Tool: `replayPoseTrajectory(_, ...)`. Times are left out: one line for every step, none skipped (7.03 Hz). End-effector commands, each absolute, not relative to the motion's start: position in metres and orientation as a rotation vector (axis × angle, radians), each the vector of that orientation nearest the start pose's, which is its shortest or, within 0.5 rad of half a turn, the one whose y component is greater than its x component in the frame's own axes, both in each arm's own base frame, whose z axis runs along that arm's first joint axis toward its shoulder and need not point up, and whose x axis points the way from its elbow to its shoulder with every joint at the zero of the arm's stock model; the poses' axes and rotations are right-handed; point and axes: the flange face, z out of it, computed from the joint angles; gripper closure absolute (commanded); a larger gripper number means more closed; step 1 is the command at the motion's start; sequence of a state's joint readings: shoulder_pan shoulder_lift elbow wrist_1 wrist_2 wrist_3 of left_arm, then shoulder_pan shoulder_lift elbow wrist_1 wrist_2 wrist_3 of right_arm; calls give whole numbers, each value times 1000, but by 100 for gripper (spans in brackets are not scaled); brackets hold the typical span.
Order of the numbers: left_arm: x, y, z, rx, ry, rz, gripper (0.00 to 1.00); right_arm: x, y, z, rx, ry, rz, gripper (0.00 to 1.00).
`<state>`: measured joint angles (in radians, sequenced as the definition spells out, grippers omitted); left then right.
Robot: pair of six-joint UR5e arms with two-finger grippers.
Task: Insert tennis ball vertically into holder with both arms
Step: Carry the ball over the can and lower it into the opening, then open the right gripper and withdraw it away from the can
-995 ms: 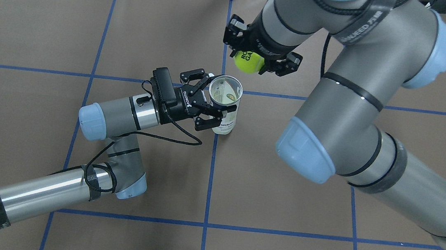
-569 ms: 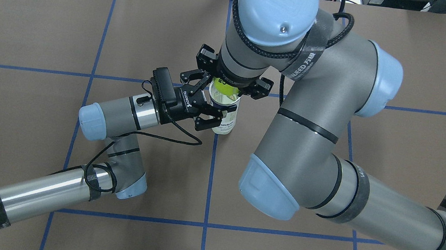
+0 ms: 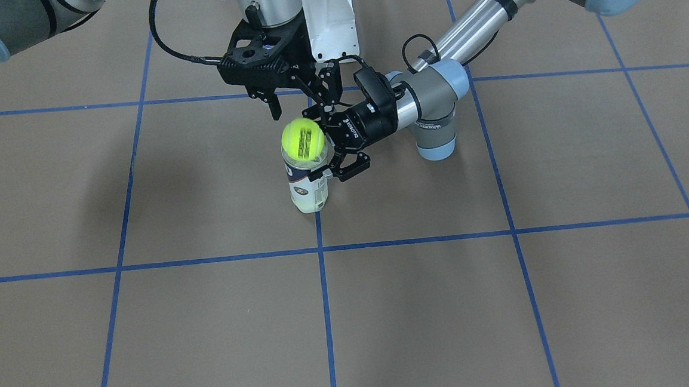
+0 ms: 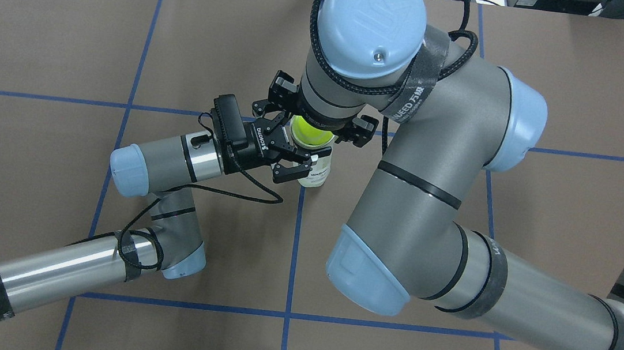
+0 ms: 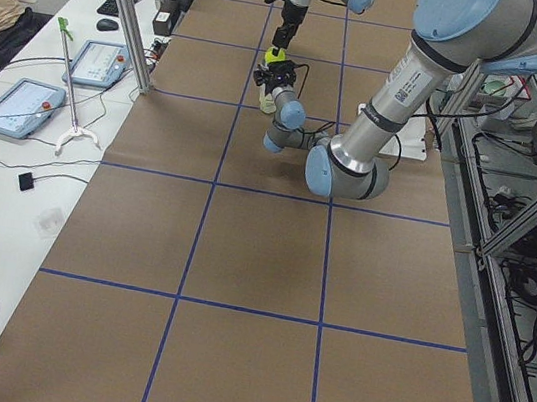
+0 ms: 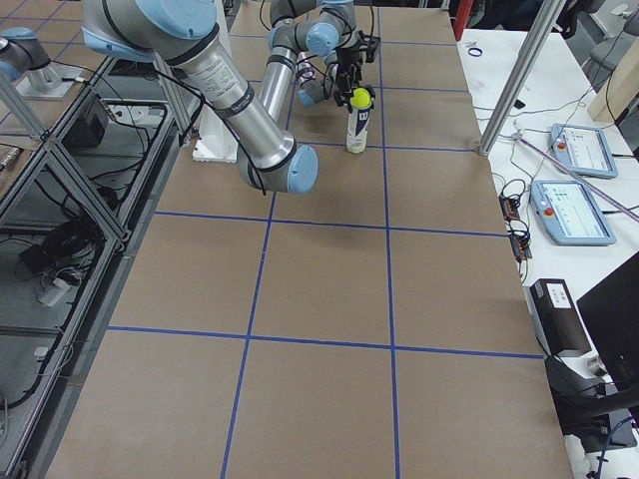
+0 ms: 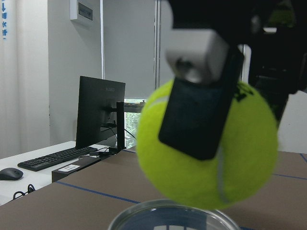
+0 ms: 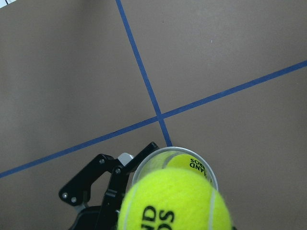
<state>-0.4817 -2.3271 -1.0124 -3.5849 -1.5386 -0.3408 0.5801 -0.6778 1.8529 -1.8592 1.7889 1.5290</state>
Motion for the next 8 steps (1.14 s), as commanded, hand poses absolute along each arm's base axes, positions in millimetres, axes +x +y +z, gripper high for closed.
replayPoseTrajectory(554,-444,256,1701,1452,377,12,-456,-433,50,91,-912,377,1)
replayPoseTrajectory(554,-444,255,1702,1453,377,11,-454,-434,49,98,-914,367,1)
replayPoseTrajectory(554,-444,255,1702,1453,377,11,-446,-441,50,114,-911,354,1)
replayPoseTrajectory(554,-444,254,1702,1455,375,11,-426,-460,51,125,-913,352,1)
replayPoseTrajectory(553,-443,254,1703,1456,375,9,-390,-489,65,107,-912,327,1)
replayPoseTrajectory(552,-442,250,1711,1463,371,8,-350,-520,91,119,-892,286,1)
replayPoseTrajectory(549,-442,244,1721,1472,363,8,-302,-552,132,134,-857,229,1)
replayPoseTrajectory(539,-444,233,1744,1487,345,7,-250,-576,174,155,-833,150,1)
